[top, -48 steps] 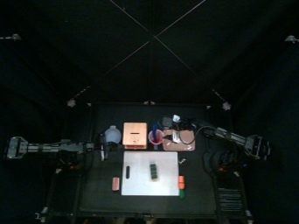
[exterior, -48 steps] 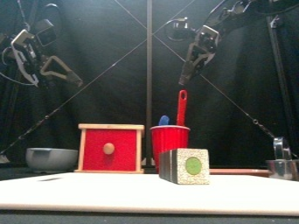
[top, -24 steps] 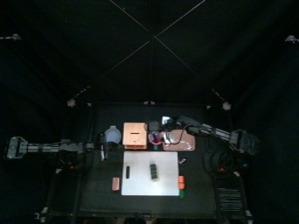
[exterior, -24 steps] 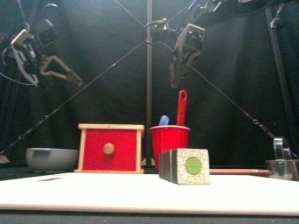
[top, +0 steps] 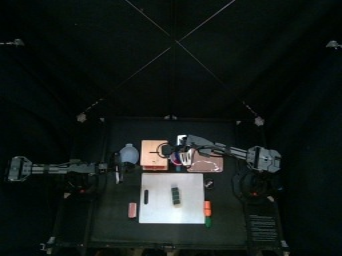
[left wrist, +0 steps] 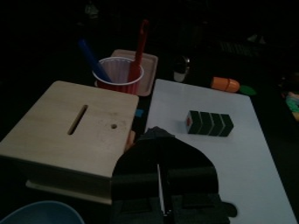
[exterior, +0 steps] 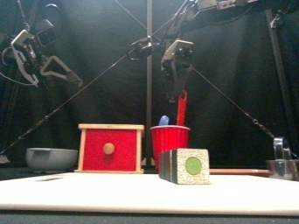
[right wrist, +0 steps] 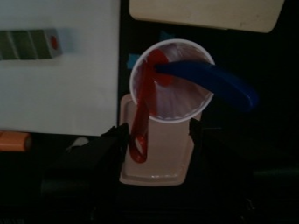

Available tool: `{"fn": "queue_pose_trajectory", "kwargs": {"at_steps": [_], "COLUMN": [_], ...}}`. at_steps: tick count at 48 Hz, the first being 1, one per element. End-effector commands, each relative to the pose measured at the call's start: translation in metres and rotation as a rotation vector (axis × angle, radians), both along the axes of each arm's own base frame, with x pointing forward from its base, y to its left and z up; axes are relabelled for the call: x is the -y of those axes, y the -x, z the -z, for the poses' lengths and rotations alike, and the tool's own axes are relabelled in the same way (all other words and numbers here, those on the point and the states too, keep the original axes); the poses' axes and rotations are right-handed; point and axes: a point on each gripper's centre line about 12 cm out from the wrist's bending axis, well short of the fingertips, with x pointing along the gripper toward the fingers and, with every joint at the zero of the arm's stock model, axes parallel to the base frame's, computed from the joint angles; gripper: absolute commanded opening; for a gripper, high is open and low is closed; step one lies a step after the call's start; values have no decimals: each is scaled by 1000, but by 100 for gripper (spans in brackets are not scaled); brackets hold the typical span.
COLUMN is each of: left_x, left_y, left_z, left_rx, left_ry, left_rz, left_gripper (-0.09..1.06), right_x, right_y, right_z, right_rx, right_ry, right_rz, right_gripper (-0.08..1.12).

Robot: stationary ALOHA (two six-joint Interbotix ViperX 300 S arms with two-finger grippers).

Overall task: Place sushi on board then cut the sushi with the knife then place the pieces on the plate
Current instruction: Pick knife at handle with right hand

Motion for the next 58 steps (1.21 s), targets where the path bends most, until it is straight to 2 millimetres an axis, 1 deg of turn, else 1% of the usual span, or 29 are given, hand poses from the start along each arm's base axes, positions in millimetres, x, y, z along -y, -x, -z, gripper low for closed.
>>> {"fn": "queue_pose_trajectory", "kwargs": {"at_steps": [1,9,16,36,51,58], "left_x": [-1,-1,-1,-1,-1,-1], "left_y": [-2,-2,-2,-2,-2,-1], "left_z": [-5,-5,-4,-4,-3,-1], "left_rx": [16,16,12,10,7,4], "left_ry": [-7,-7,-4,-3,-3,-2], "left_rz": [-2,-2,-3,-3,-3,-3], "left_gripper": [-2,-2,-2,-2,-2,-2], "right_x": [0,-9,-9,-5,-3,-2], "right_y": [-4,-12,-13,-6,-2,0], "right_z": [-17,-12,-3,12,18,22], "right_rx": [16,-8,-37,-93,-122,-135], "right_ry": [62,71,74,83,103,104], "right_rz": [-15,-44,-49,-50,-52,-51], "right_gripper": [90,90,90,90,90,85]}}
